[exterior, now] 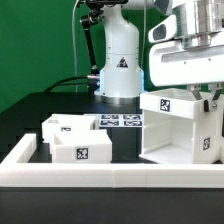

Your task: Assemble drawer

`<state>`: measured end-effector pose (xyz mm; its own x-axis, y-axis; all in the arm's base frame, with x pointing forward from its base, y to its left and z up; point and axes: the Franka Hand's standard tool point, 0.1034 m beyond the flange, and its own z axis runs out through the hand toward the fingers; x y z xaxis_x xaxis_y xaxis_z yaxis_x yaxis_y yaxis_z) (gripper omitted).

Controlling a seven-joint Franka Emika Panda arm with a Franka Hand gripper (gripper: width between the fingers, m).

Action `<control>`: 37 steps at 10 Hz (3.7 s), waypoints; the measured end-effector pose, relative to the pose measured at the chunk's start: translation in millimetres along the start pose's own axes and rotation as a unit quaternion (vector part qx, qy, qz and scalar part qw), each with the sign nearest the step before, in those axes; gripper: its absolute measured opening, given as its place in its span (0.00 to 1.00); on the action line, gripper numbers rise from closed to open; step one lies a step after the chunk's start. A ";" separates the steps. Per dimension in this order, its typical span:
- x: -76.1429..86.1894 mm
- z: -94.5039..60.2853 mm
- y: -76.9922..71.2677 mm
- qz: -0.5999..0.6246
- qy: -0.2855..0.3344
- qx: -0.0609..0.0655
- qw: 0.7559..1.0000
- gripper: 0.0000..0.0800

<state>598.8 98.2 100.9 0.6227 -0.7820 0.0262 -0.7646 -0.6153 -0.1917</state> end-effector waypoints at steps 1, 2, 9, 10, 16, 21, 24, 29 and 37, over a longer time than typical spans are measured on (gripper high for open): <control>0.7 -0.1 0.3 0.013 0.000 0.000 1.000 0.06; 5.2 0.0 1.7 0.047 -0.002 0.000 0.999 0.06; 21.2 0.6 -8.8 0.229 -0.021 0.014 0.973 0.06; 23.6 2.8 -10.8 0.266 -0.025 0.010 0.964 0.06; 41.1 9.3 -31.2 0.351 -0.026 0.012 0.936 0.06; 42.8 3.4 -35.1 0.315 -0.023 0.020 0.949 0.38; 43.7 -21.1 -37.8 0.232 -0.029 0.023 0.972 0.80; 40.3 -30.8 -34.4 0.102 -0.029 0.026 0.994 0.81; 55.5 -30.3 -14.0 -0.329 -0.035 -0.001 0.944 0.81</control>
Offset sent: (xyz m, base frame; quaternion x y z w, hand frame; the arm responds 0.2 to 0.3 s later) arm 0.0338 -0.0320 -0.0144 -0.0349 -0.0019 0.1368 0.9900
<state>639.0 60.4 134.8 0.9722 -0.2221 0.0743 -0.2088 -0.9656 -0.1547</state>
